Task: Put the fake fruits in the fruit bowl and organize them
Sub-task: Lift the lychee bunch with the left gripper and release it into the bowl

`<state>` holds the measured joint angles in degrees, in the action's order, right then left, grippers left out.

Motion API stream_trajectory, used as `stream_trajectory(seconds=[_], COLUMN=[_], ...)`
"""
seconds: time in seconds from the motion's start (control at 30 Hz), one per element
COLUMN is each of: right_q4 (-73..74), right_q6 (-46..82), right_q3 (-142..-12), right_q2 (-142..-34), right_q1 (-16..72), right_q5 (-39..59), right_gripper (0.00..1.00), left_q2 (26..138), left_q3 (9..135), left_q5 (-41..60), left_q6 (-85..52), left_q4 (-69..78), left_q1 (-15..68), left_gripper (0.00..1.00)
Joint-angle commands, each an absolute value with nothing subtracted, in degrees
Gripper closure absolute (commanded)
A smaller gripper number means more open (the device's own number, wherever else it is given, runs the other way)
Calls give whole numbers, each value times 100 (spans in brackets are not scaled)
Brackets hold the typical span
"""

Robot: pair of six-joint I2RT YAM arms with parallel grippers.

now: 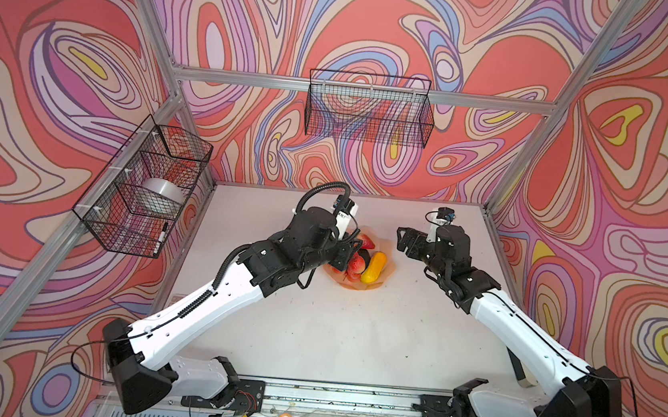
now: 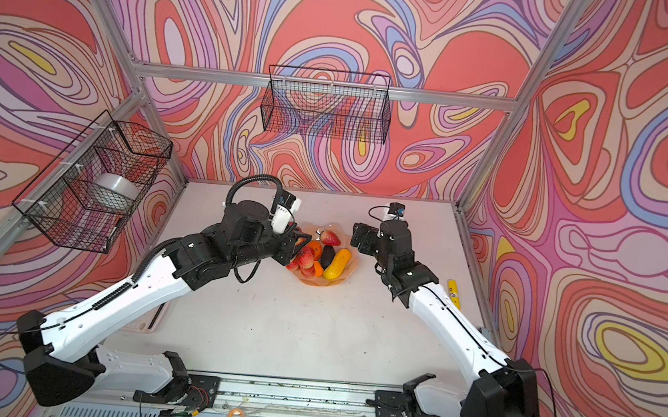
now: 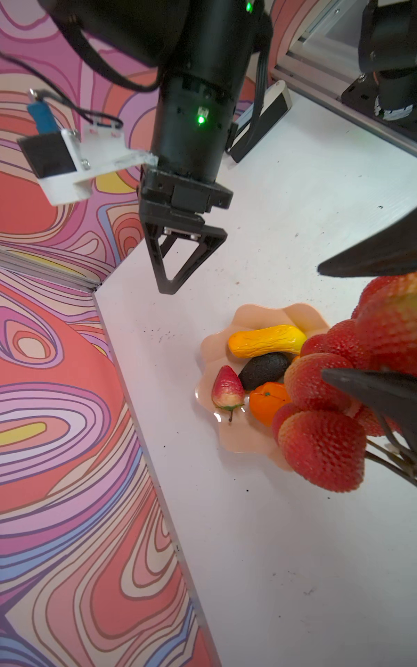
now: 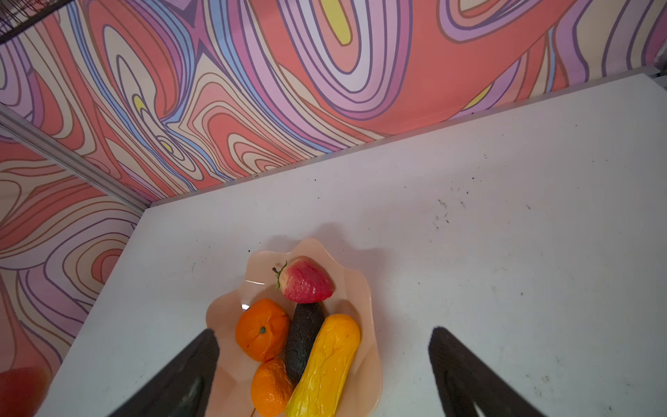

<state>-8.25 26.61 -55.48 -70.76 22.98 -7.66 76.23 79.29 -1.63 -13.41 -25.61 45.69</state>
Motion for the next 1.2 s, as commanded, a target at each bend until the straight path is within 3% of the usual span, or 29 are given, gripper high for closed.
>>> stream_trajectory(seconds=[0.0, 0.33, 0.6, 0.7, 0.83, 0.93, 1.17], right_q4=[-980, -1152, -1152, -1113, -1109, -1094, -1034], right_q6=[2628, 2560, 2522, 2513, 2513, 2509, 2482], right_q3=[-5458, -5417, -5456, -5499, -5584, -5615, -5625], right_q2=[-6897, -6672, -6759, -6844, -6968, -7026, -7162], right_q1=[2236, 2171, 2120, 2108, 2085, 2062, 1967], right_q5=[-929, -997, -965, -949, -921, -910, -931], right_gripper=[4, 4, 4, 3, 2, 2, 2], left_q2=[8074, 9327, 9917, 9999, 9952, 9791, 9169], left_q3=[8167, 8042, 7785, 7715, 7627, 7579, 7575], left_q5=[259, 797, 672, 751, 792, 682, 136], left_q6=[-1036, -1369, -1616, -1704, -1766, -1727, -1435], left_q4=[-2140, -729, -421, -375, -287, -208, 60], left_q1=[4438, 3994, 3744, 3697, 3700, 3700, 3679], left_gripper=[89, 88, 78, 69, 21, 0, 0])
